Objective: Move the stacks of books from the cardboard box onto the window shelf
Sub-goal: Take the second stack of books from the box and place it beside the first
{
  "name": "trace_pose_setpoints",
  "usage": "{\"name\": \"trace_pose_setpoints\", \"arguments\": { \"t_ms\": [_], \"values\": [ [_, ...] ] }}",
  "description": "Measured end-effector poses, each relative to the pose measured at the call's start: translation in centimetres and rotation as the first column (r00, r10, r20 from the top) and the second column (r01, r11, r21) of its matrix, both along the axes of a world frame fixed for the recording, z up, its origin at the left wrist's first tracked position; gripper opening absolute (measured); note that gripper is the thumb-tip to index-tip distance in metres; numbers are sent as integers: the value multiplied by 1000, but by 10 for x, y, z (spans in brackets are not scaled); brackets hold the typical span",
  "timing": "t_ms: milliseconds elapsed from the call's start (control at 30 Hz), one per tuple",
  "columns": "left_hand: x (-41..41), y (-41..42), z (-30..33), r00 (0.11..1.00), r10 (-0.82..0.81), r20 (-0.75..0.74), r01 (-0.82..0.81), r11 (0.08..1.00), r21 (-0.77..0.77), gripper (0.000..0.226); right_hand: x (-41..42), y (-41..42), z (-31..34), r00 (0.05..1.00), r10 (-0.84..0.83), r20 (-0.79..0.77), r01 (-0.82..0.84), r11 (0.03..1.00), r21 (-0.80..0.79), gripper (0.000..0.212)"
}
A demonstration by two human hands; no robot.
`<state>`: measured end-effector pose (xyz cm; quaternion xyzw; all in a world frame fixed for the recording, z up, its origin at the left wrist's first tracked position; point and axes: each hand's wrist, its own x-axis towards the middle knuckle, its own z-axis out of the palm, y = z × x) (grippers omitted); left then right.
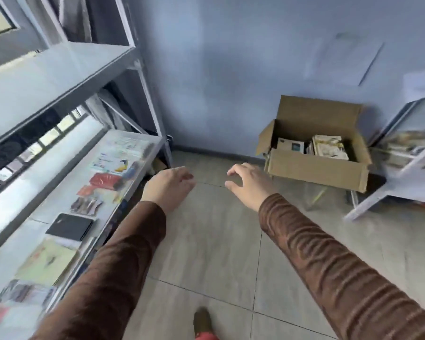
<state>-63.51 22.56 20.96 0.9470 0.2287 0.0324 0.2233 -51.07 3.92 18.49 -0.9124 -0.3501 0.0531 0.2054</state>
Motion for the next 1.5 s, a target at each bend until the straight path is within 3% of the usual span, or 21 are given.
{"name": "trace_pose_setpoints", "arguments": {
  "t_ms": [567, 1000, 1300, 1400, 1500],
  "values": [
    [370, -95, -88, 942, -310, -129, 285, 941, -180, 28, 296, -133, -70, 921, -365, -137, 345, 926, -151, 31],
    [585, -160, -175, 938, -253, -239, 201, 954, -221, 37, 519, -182, -159, 895, -343, -286, 307, 938, -163, 37],
    [697, -131, -268, 911, -211, -354, 94, 943, -320, 44, 631, -142, -250, 741, -434, -513, 337, 900, -276, 47],
    [724, -119, -304, 892, -196, -408, 39, 931, -362, 50, 654, -126, -285, 639, -497, -587, 383, 867, -318, 53],
    [745, -112, -340, 870, -151, -468, -58, 914, -402, 59, 673, -114, -322, 478, -547, -687, 448, 825, -344, 60]
  ]
}}
